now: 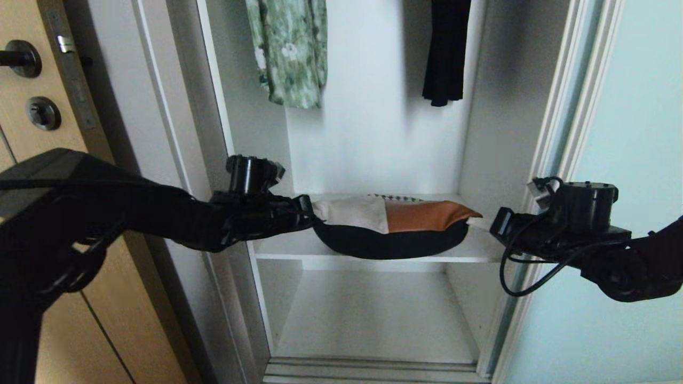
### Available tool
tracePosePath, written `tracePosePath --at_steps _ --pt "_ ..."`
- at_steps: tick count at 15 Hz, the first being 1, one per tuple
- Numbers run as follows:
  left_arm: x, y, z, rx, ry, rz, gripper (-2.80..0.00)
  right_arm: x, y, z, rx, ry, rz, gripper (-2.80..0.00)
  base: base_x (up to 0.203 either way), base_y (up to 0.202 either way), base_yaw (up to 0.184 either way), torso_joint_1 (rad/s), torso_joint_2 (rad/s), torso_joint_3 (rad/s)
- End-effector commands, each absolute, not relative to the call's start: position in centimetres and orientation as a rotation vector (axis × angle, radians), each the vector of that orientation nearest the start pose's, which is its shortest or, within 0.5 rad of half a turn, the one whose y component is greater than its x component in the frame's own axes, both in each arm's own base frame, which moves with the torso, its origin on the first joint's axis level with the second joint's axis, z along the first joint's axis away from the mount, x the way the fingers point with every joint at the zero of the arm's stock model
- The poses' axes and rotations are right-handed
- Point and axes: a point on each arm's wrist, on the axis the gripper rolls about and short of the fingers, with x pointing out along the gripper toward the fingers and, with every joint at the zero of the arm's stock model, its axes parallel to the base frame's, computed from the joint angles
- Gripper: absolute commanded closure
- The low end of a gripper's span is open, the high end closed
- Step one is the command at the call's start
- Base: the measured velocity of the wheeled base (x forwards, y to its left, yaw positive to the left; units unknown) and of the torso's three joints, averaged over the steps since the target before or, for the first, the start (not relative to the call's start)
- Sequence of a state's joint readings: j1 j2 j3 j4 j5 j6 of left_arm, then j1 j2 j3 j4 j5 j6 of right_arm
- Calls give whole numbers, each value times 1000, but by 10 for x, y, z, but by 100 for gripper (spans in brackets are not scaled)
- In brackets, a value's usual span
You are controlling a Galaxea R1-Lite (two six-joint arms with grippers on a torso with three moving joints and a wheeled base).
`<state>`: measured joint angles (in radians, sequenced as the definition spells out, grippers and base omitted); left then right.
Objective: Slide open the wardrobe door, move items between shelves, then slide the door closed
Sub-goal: Place the pillow on the lower shelf
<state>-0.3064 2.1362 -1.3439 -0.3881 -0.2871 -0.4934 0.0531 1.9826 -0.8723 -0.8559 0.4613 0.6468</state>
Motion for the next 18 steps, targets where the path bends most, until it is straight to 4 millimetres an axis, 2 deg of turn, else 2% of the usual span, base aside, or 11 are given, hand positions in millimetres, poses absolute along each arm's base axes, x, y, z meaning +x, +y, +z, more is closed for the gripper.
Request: tracePosePath --at_steps 1,5,7,11,15,18 --pt "378 -127 176 -471 490 -474 0 330 36 160 672 366 457 0 0 0 0 0 0 0" --pt "343 -119 192 -473 482 -481 0 286 44 178 666 382 489 0 0 0 0 0 0 0" --pt "323 -119 199 -474 481 -495 0 272 44 184 667 397 489 0 0 0 0 0 0 0" --pt "288 -111 223 -479 427 -520 0 239 41 208 665 378 504 0 0 0 0 0 0 0" --pt "254 -107 227 -479 423 -554 0 206 40 221 663 382 522 0 0 0 0 0 0 0" --pt "233 -101 230 -478 416 -564 0 189 38 224 666 412 517 0 0 0 0 0 0 0"
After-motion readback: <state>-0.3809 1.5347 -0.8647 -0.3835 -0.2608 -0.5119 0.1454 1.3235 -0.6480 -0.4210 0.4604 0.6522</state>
